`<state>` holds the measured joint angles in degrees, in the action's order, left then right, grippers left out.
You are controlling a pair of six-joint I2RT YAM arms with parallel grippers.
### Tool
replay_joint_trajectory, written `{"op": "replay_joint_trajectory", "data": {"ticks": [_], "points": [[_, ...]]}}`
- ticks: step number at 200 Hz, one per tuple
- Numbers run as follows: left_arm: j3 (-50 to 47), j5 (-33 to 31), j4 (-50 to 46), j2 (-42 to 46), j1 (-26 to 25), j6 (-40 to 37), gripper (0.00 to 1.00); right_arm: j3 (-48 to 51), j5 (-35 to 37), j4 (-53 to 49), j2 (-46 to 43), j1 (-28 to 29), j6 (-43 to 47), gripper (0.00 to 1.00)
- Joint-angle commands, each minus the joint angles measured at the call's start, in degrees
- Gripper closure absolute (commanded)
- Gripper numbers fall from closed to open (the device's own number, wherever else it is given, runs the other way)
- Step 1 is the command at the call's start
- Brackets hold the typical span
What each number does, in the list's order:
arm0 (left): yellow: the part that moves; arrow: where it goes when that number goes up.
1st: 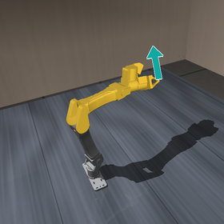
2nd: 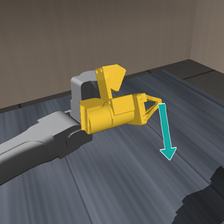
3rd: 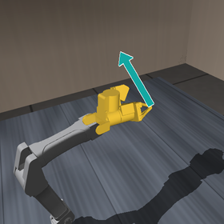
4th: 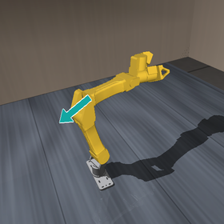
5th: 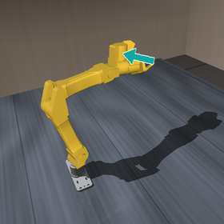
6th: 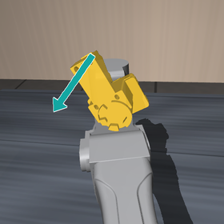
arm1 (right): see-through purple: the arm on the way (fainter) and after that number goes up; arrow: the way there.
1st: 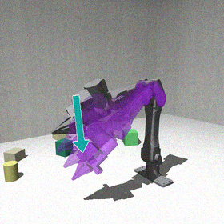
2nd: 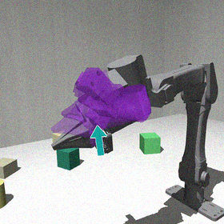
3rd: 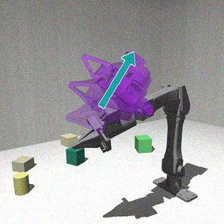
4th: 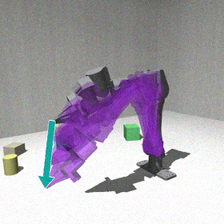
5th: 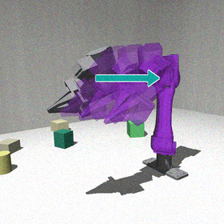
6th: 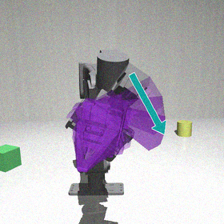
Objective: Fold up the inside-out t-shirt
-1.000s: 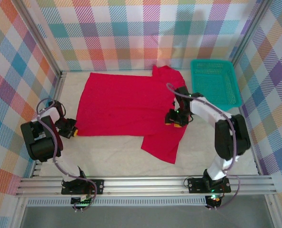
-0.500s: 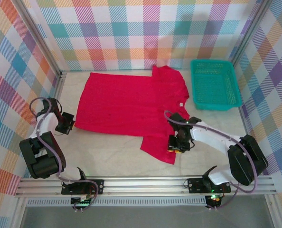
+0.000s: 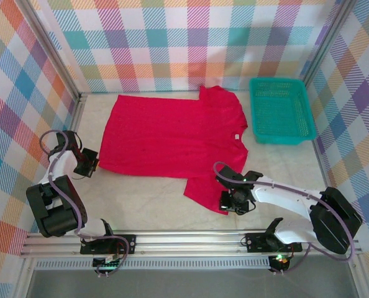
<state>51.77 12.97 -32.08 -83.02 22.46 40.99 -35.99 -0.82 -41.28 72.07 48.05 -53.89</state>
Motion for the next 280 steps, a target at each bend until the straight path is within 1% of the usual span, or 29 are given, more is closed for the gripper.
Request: {"op": "replay_joint_trajectory", "data": {"ticks": [1,37,81,95,116,123,141,152,161,170,190,203,218,247,280], "points": [[-0.5,0.7,0.7,1.0,-0.6,0.5,1.00,1.2,0.1,3.0,0.9,0.9,-2.9,0.61],[-0.2,0.7,0.5,0.7,-0.6,0.2,1.00,1.1,0.5,5.0,3.4,1.2,-3.0,0.63],[0.1,0.7,0.0,0.6,-0.6,-0.1,1.00,0.4,-0.1,7.0,9.5,1.2,-2.9,0.72],[0.1,0.6,-0.2,0.7,-0.6,-0.1,1.00,0.2,0.1,6.5,9.6,1.2,-2.9,0.80],[0.9,1.3,-1.0,1.1,-0.7,0.1,1.00,-2.0,2.4,2.6,6.9,1.2,-1.8,1.00],[1.5,1.6,-1.3,1.6,-0.6,0.2,1.00,-3.5,4.0,0.6,5.8,1.1,-1.0,1.00],[3.9,2.3,-2.9,2.8,-0.6,0.1,1.00,-10.1,10.6,-4.3,3.3,0.6,2.1,1.00],[6.3,2.3,-4.8,3.6,-0.8,-0.4,1.00,-14.6,17.2,-6.3,1.8,0.2,4.2,1.00],[8.3,2.3,-6.0,4.4,-1.0,-1.0,1.00,-17.8,22.3,-7.0,0.6,-0.4,5.7,1.00],[10.6,2.6,-7.2,5.3,-1.1,-1.4,1.00,-21.0,24.6,-6.3,-0.8,-2.0,8.4,1.00],[17.0,5.6,-8.6,7.0,-1.3,-2.5,1.00,-29.5,23.2,-3.3,-2.7,-8.1,16.0,1.00],[22.1,7.6,-8.6,8.0,-1.3,-2.3,1.00,-36.3,23.3,-1.5,-2.9,-10.7,22.4,1.00],[29.5,8.7,-9.3,9.2,-1.3,-2.1,1.00,-46.3,23.7,-2.3,-1.7,-12.9,27.7,1.00],[45.5,9.5,-10.0,10.5,-1.4,-1.4,1.00,-65.3,22.8,-4.4,0.8,-13.7,35.2,1.00],[62.1,9.1,-9.8,11.5,-1.4,-2.0,1.00,-79.7,19.7,-4.4,-0.4,-13.6,38.9,1.00]]}}
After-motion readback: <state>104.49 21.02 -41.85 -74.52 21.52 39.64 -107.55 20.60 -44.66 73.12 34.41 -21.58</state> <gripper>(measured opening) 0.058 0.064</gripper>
